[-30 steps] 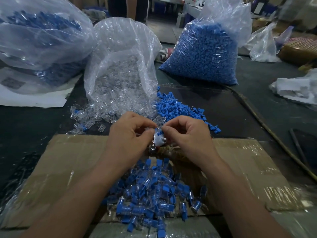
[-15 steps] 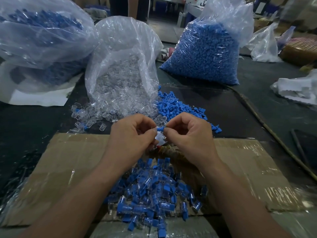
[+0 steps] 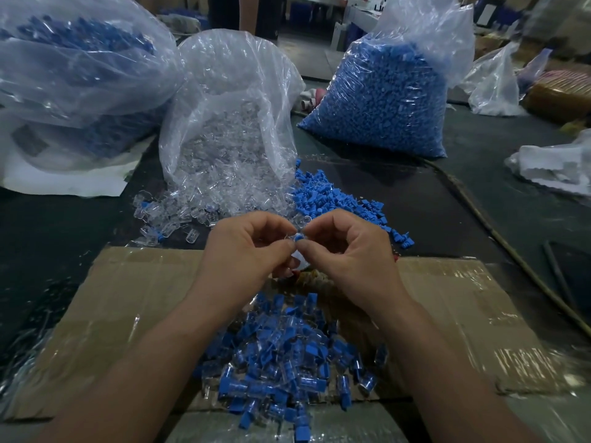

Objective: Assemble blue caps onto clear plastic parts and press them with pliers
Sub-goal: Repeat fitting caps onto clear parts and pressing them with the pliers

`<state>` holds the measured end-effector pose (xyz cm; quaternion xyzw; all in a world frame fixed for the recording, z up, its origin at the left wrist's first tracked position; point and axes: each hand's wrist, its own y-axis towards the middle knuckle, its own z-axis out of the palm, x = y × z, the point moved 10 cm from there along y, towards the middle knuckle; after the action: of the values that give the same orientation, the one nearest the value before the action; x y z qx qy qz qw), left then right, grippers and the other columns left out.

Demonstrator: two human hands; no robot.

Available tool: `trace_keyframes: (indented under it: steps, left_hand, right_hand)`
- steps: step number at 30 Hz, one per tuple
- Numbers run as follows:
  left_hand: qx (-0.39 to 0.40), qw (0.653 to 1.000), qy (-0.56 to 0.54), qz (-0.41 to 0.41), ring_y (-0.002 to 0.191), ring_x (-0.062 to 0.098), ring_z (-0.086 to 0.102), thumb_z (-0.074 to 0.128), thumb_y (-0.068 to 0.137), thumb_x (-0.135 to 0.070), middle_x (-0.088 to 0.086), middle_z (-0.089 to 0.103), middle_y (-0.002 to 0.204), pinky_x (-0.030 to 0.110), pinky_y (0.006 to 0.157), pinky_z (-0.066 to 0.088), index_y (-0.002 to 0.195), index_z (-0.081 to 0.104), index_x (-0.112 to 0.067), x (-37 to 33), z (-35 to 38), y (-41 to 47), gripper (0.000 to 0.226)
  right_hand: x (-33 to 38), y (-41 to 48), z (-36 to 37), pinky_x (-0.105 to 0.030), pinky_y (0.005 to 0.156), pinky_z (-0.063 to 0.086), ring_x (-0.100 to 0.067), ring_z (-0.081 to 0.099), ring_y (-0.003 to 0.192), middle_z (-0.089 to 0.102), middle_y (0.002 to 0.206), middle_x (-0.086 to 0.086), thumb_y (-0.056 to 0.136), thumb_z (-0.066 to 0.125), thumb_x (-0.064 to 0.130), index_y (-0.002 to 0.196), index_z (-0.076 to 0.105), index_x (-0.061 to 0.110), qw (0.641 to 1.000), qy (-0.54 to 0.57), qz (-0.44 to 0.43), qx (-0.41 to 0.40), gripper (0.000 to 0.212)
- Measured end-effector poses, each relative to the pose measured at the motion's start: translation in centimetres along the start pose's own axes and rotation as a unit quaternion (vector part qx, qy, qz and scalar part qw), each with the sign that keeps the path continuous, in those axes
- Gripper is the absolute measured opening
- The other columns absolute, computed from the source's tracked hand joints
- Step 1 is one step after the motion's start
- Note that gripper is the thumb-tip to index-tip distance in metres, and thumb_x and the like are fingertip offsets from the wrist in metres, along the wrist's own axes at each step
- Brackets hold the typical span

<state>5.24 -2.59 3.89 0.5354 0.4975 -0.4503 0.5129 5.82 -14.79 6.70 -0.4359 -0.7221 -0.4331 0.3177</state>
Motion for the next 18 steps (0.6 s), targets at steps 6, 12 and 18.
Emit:
trace_keyframes:
  steps: [6, 12, 18]
  left_hand:
    - [0.024, 0.994, -0.093, -0.043, 0.048, 0.014, 0.063, 0.062, 0.075, 0.008, 0.007, 0.066, 0.057, 0.021, 0.046, 0.052, 0.074, 0.063, -0.005, 0.40, 0.06, 0.07, 0.014]
    - [0.041, 0.989, -0.120, -0.073, 0.049, 0.016, 0.064, 0.064, 0.071, 0.004, 0.009, 0.068, 0.059, 0.020, 0.044, 0.050, 0.073, 0.064, -0.006, 0.79, 0.23, 0.02, 0.010]
    - [0.063, 0.987, -0.127, -0.081, 0.053, 0.019, 0.066, 0.066, 0.057, -0.009, 0.013, 0.069, 0.064, 0.021, 0.046, 0.052, 0.070, 0.066, -0.007, 0.66, 0.54, -0.14, 0.013]
  right_hand:
    - [0.33, 0.01, 0.44, -0.021, 0.071, 0.054, -0.005, 0.065, 0.077, 0.068, 0.084, 0.011, 0.070, 0.069, 0.022, 0.086, 0.067, 0.032, 0.997, 0.068, -0.004, 0.036, 0.018]
    - [0.53, -0.03, 0.41, -0.017, 0.068, 0.053, -0.002, 0.065, 0.073, 0.068, 0.079, 0.010, 0.067, 0.071, 0.015, 0.086, 0.067, 0.028, 0.995, 0.079, -0.028, 0.055, 0.024]
    - [0.91, -0.11, -0.09, -0.012, 0.064, 0.050, 0.002, 0.064, 0.070, 0.066, 0.076, 0.017, 0.071, 0.073, 0.007, 0.085, 0.066, 0.032, 0.997, 0.031, -0.061, 0.036, 0.030]
